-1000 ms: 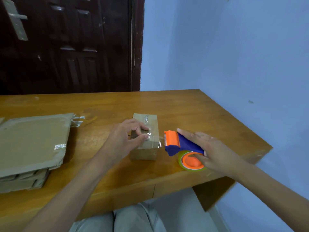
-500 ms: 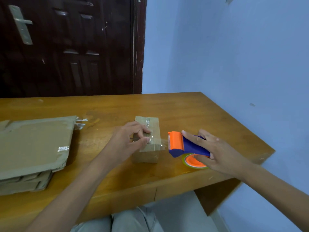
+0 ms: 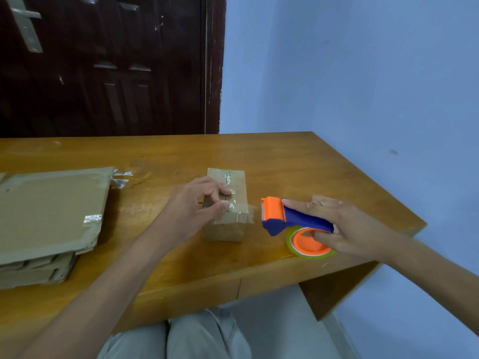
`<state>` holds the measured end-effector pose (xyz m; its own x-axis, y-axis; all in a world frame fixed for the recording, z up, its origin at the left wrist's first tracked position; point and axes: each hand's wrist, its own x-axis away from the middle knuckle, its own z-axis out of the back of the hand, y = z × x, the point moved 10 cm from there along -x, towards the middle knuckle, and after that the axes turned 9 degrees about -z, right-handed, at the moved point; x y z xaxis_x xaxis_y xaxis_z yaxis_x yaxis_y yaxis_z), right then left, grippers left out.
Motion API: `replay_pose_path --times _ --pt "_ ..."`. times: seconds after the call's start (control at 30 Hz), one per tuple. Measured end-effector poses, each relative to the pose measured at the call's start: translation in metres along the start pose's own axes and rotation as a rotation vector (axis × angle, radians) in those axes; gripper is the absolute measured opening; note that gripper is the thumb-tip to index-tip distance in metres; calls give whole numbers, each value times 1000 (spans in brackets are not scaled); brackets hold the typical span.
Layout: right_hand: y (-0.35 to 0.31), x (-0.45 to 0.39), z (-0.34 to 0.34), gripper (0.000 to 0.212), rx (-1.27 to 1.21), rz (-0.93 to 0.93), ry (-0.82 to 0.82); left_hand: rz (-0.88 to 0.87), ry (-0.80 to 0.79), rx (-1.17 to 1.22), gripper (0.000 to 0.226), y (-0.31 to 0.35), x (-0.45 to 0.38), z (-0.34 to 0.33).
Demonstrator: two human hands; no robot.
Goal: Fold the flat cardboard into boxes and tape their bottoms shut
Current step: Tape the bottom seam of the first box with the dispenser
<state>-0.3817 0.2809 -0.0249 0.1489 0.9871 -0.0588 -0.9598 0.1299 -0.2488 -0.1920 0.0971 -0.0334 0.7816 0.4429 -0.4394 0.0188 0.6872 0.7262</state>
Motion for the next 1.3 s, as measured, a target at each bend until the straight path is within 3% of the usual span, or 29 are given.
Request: replay_pose_path --times 0.23,0.37,0.7,0.87,1.1,1.3 --pt "-11 -2 19 85 242 46 -37 0 6 16 23 -1 -1 0" --pt "-26 -11 19 69 317 65 -85 -6 -10 -24 22 0 -2 -2" --pt "-46 -30 41 68 476 64 -116 -23 21 0 29 3 -1 -1" --pt "-83 -46 38 63 653 125 -55 63 85 -58 28 2 -5 1" --pt "-111 -54 41 55 815 40 -48 71 86 -105 27 4 -4 1" --pt "-112 -60 6 32 847 31 -127 33 104 -42 29 8 1 -3"
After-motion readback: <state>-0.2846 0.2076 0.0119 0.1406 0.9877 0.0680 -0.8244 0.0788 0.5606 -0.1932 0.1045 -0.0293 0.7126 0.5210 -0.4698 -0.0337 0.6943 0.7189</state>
